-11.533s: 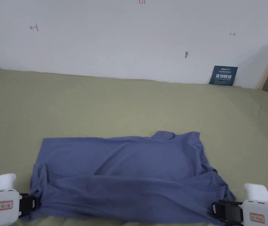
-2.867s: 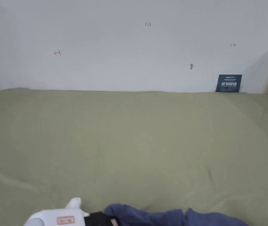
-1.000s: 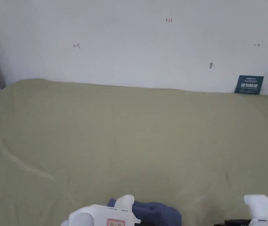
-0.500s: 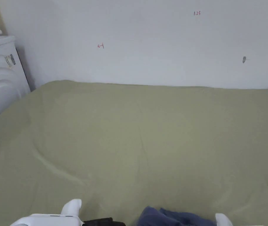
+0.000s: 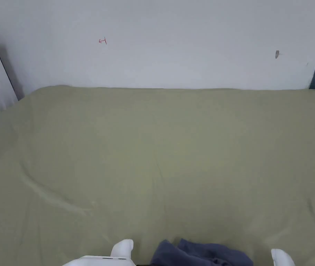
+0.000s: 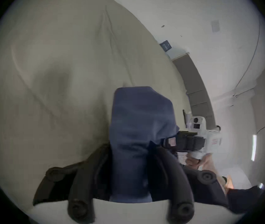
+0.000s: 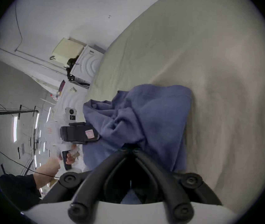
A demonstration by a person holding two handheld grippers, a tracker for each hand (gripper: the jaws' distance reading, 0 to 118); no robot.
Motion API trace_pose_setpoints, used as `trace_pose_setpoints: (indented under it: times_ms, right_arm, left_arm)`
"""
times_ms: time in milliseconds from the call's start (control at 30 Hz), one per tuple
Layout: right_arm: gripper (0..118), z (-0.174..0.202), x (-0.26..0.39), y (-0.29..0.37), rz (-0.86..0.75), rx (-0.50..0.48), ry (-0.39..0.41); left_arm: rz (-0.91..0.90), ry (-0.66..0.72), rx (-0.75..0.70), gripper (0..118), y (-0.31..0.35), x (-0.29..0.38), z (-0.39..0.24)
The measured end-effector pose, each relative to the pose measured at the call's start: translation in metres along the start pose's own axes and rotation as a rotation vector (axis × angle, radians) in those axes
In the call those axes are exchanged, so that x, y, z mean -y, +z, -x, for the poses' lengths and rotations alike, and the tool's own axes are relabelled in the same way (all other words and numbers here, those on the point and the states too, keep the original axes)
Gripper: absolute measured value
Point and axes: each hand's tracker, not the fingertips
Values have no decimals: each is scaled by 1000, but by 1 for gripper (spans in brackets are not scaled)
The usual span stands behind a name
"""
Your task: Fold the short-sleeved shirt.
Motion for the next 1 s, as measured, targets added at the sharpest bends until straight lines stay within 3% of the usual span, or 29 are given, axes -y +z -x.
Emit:
trace_pose_setpoints:
  times_ms: [67, 267, 500, 667, 700, 767, 800, 867, 933, 967, 1000]
  right_arm:
    - [0, 9, 0, 9, -14, 35, 35]
    - [0, 36, -3, 49, -34, 101, 167]
    - [0, 45, -4, 87, -52, 215, 218]
    - [0, 42, 0, 94, -39, 289, 187]
    - [0, 42, 1, 95, -37, 294, 188]
    - [0, 43, 4, 96, -32, 302, 190]
    - [0, 45, 6, 96, -30, 302, 195]
    - [0, 49, 9, 97, -28, 300, 214]
    - [0, 53, 12, 99, -27, 292, 233]
    - [0, 53, 12, 102, -30, 290, 240]
    - [0, 55, 13, 104, -36, 292, 245]
  left_arm:
    - [-26, 85, 41, 31, 11, 0, -4]
    - [-29, -59, -76, 30, 94, -31, 9]
    - [-30, -106, -432, 30, 261, -80, 90]
    - [-29, 0, -634, 31, 334, -100, 156]
    - [-29, 24, -683, 49, 340, -101, 166]
    - [-86, 42, -820, 105, 347, -99, 178]
    - [-110, 72, -852, 118, 355, -96, 182]
    - [-177, 153, -752, 115, 371, -89, 180]
    - [-233, 232, -759, 102, 387, -81, 173]
    - [-278, 230, -776, 84, 391, -75, 161]
    - [-323, 183, -782, 48, 400, -71, 150]
